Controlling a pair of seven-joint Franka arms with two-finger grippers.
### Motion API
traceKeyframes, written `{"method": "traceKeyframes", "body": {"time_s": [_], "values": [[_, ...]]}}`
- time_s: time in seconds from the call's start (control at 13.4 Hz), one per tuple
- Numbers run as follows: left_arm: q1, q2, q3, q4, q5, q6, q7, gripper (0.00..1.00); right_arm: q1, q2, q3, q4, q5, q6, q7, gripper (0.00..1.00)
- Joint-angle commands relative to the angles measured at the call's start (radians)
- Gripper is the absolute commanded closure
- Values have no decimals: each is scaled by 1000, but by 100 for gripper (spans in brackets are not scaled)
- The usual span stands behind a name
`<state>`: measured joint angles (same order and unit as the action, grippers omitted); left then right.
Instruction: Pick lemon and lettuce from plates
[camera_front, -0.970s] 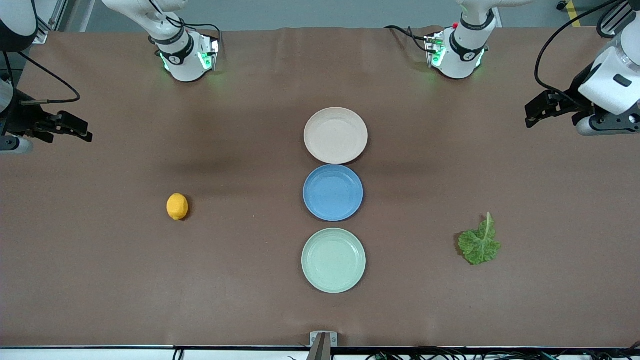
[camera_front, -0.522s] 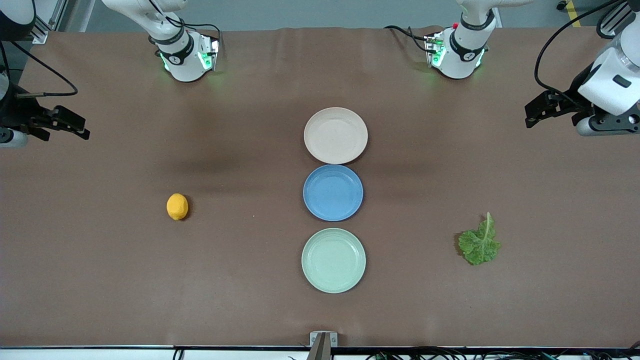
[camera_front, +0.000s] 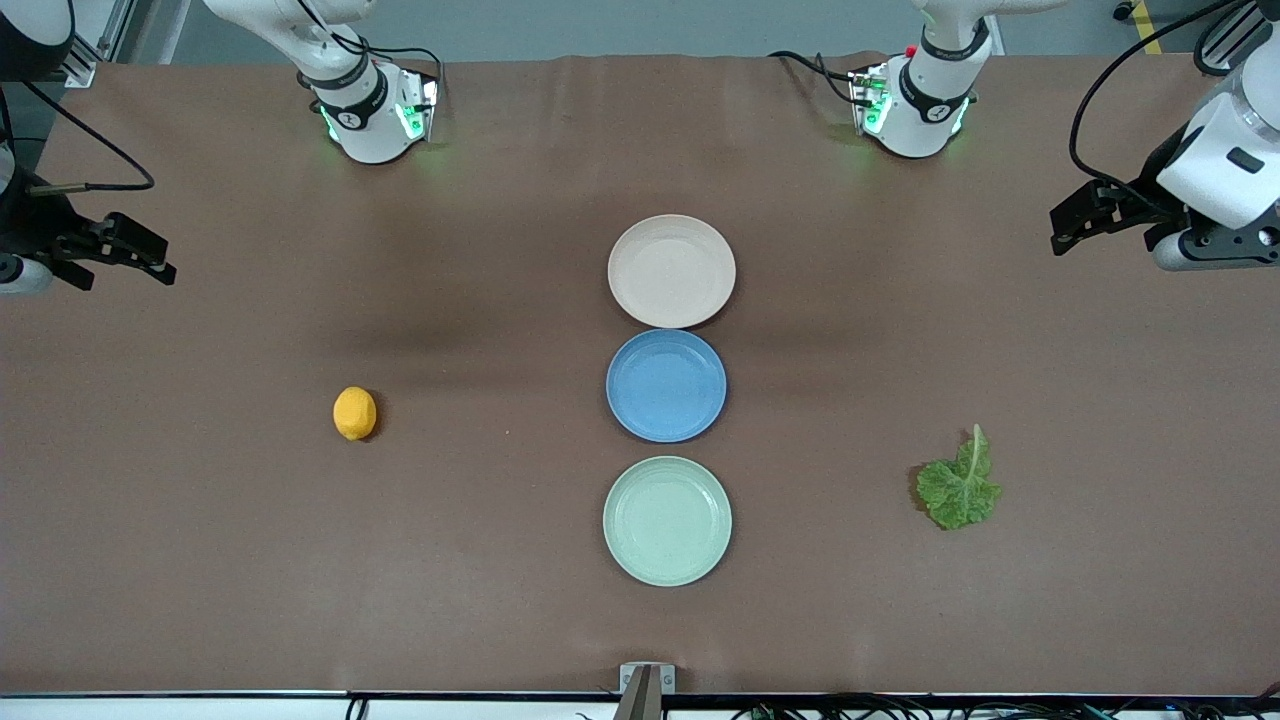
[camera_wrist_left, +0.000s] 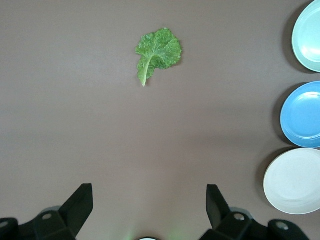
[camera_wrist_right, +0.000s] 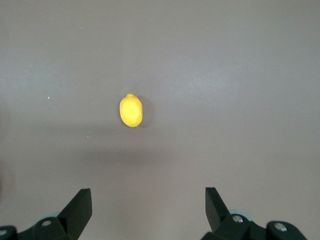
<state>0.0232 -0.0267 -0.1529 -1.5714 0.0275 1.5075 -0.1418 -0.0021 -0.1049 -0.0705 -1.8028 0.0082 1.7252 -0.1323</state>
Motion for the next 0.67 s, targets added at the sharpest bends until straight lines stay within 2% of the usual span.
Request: {"method": "traceKeyframes", "body": {"time_s": [0.0, 0.37, 0.6], "values": [[6, -18, 3, -6, -11, 2, 4, 0, 7, -22, 11, -12, -30, 1, -15, 0], [4, -12, 3, 23, -15, 2, 2, 0, 14, -21, 11, -12, -19, -39, 75, 0], [3, -12, 0, 27, -26, -1, 11, 0, 11, -18, 9, -10, -19, -36, 45, 0]]}}
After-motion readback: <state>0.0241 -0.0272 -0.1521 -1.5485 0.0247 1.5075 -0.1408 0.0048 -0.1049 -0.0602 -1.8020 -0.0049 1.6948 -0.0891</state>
